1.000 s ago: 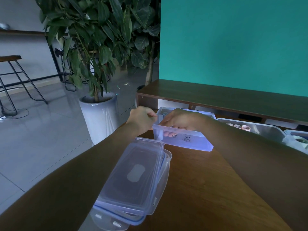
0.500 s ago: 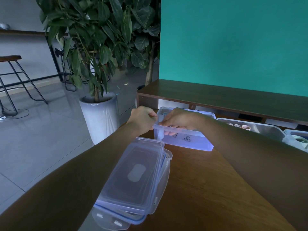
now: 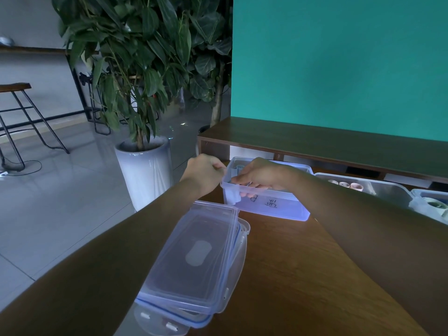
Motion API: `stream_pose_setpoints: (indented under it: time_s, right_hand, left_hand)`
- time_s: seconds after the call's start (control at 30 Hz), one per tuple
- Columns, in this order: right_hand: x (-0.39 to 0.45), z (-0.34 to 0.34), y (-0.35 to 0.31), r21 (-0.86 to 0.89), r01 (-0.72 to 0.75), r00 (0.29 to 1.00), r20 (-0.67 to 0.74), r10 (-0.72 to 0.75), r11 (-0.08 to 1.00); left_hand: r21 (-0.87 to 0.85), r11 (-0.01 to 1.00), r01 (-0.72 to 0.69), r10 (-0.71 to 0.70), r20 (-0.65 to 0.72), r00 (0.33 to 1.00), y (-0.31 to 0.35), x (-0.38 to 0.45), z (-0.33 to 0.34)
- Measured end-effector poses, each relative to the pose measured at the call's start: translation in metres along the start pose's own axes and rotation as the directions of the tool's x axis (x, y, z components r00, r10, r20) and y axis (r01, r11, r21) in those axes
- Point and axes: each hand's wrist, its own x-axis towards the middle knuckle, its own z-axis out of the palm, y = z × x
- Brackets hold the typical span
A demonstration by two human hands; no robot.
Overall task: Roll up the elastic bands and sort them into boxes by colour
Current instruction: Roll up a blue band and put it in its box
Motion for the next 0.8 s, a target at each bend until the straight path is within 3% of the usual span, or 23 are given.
stream_pose_setpoints:
  time_s: [0.43,0.63,0.8]
  right_hand:
    - [0.000,-0.001,0.005,-0.081,-0.014,0.999,-0.038,0.011,0.997]
    - [0.006,0.003,0.003,-0.122,-0.044,0.994,-0.109,0.030,0.992]
    - [0.008,-0.002,0.004,-0.055,-0.023,0.990,-0.140,0.015,0.998]
  left_hand:
    - [0.106,0.994,-0.037,0.035,0.020,0.999,0.002,0.000,-0.003]
    - [-0.007,1.000,0.012,-0.012,0.031,0.999,0.001,-0.002,0.001]
    - [-0.120,0.990,0.077,-0.072,0.048,0.996,0.000,0.000,0.005]
